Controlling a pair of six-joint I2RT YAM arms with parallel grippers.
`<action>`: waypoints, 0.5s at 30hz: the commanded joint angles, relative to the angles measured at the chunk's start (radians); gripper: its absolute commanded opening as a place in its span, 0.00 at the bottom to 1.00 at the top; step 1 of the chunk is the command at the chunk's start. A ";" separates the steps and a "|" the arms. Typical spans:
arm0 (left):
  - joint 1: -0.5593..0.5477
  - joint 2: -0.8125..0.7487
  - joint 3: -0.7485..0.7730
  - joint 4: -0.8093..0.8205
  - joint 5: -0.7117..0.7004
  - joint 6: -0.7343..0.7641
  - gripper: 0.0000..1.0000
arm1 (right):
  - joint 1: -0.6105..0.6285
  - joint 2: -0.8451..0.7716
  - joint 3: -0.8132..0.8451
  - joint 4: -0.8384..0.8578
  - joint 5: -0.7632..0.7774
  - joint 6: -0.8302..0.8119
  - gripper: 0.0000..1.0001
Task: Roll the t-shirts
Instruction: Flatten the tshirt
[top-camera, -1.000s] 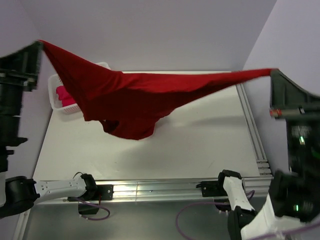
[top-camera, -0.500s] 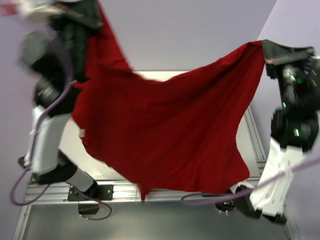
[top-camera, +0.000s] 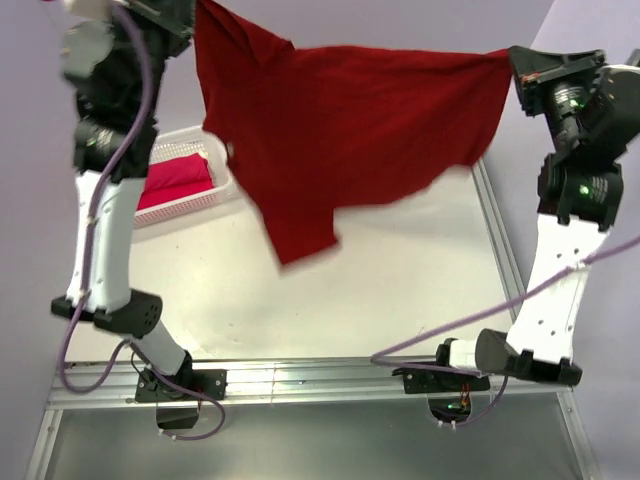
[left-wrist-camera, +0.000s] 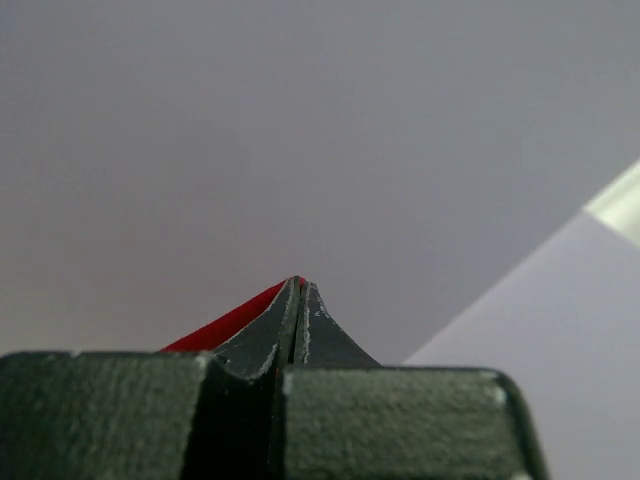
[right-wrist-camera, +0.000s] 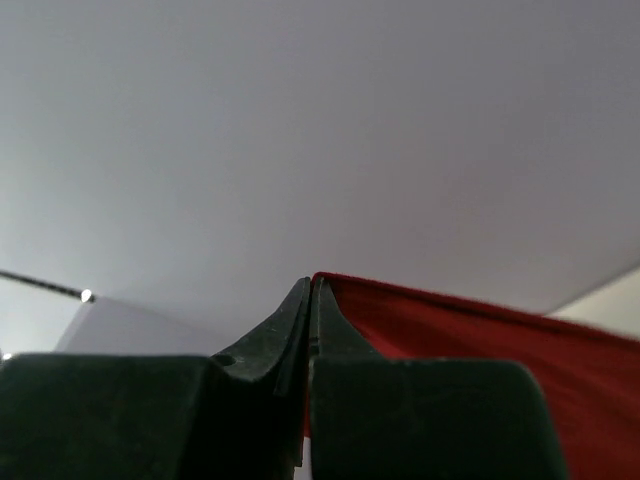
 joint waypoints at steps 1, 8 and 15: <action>-0.004 -0.169 0.013 0.154 0.078 -0.018 0.01 | -0.013 -0.090 0.055 0.098 -0.022 0.033 0.00; -0.006 -0.359 -0.167 0.169 0.117 -0.054 0.01 | -0.029 -0.383 -0.149 0.134 -0.001 0.027 0.00; -0.007 -0.521 -0.333 0.180 0.134 -0.118 0.01 | -0.029 -0.478 -0.121 0.058 0.016 -0.011 0.00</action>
